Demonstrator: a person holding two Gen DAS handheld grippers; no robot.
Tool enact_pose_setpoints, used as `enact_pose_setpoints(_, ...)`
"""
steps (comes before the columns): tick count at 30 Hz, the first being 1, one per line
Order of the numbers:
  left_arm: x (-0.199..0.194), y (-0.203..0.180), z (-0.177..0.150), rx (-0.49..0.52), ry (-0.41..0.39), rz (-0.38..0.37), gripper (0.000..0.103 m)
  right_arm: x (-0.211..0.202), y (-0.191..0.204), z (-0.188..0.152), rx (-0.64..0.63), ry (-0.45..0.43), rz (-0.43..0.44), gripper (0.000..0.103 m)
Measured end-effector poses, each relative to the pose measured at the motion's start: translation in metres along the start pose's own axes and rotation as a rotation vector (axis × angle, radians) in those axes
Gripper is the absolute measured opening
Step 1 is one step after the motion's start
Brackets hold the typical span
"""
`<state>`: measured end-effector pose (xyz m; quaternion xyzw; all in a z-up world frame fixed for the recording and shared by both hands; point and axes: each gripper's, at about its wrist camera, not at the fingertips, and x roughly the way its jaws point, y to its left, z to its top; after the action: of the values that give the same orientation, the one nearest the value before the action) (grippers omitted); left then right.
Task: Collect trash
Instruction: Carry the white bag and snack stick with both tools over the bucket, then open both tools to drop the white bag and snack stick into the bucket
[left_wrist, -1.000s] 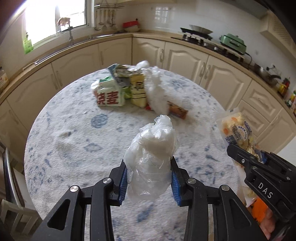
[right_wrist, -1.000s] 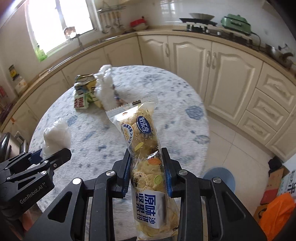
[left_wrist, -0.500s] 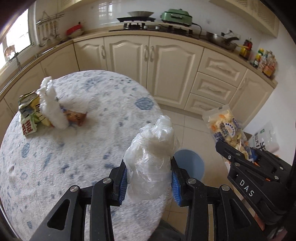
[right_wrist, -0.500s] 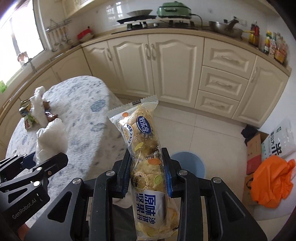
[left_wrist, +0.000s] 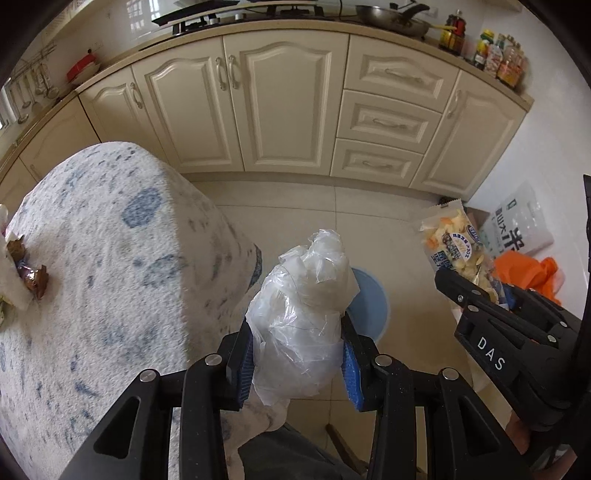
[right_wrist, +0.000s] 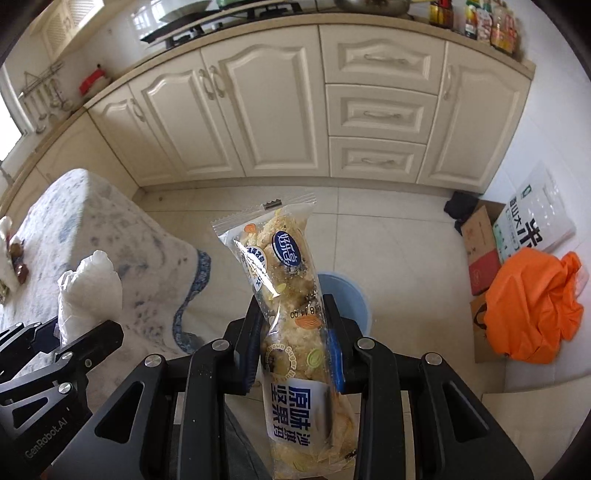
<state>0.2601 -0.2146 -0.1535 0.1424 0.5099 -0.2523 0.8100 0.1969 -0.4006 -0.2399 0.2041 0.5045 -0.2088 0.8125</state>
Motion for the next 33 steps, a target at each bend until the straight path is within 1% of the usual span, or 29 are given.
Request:
enact_pose_setpoints(3, 0.021, -0.005, 0.015, 0.007, 0.028, -0.004, 0.036, 0.007, -0.008, 0.004, 0.018, 0.011, -0.012, 0.032)
enact_pose_setpoints(6, 0.039, -0.012, 0.032, 0.009, 0.040, 0.007, 0.039, 0.012, -0.017, 0.009, 0.048, 0.021, -0.017, 0.034)
enact_pose_setpoints(9, 0.053, -0.019, 0.044, 0.011, 0.041, 0.038, 0.039, 0.013, -0.019, 0.014, 0.038, 0.005, -0.051, 0.040)
enact_pose_setpoints(11, 0.063, -0.025, 0.050, 0.008, 0.050, 0.036, 0.039, 0.015, -0.022, 0.015, 0.038, 0.003, -0.048, 0.046)
enact_pose_setpoints(15, 0.083, -0.036, 0.059, 0.013, 0.075, 0.023, 0.039, 0.020, -0.031, 0.013, 0.054, 0.020, -0.043, 0.047)
enact_pose_setpoints(19, 0.096, -0.049, 0.067, 0.048, 0.073, 0.025, 0.040, 0.024, -0.043, 0.008, 0.078, 0.043, -0.057, 0.047)
enact_pose_setpoints(21, 0.101, -0.055, 0.069, 0.058, 0.078, 0.017, 0.054, 0.025, -0.050, 0.007, 0.096, 0.051, -0.064, 0.047)
enact_pose_setpoints(22, 0.103, -0.058, 0.070, 0.062, 0.084, 0.019, 0.075, 0.025, -0.053, 0.006, 0.105, 0.053, -0.068, 0.047)
enact_pose_setpoints(23, 0.103, -0.060, 0.070, 0.064, 0.078, 0.019, 0.090, 0.025, -0.057, 0.005, 0.114, 0.054, -0.073, 0.047)
enact_pose_setpoints(25, 0.099, -0.061, 0.065, 0.064, 0.058, 0.026, 0.091, 0.024, -0.062, 0.004, 0.127, 0.054, -0.079, 0.047)
enact_pose_setpoints(33, 0.095, -0.065, 0.049, 0.066, 0.077, 0.047, 0.091, 0.024, -0.075, 0.000, 0.152, 0.066, -0.096, 0.047)
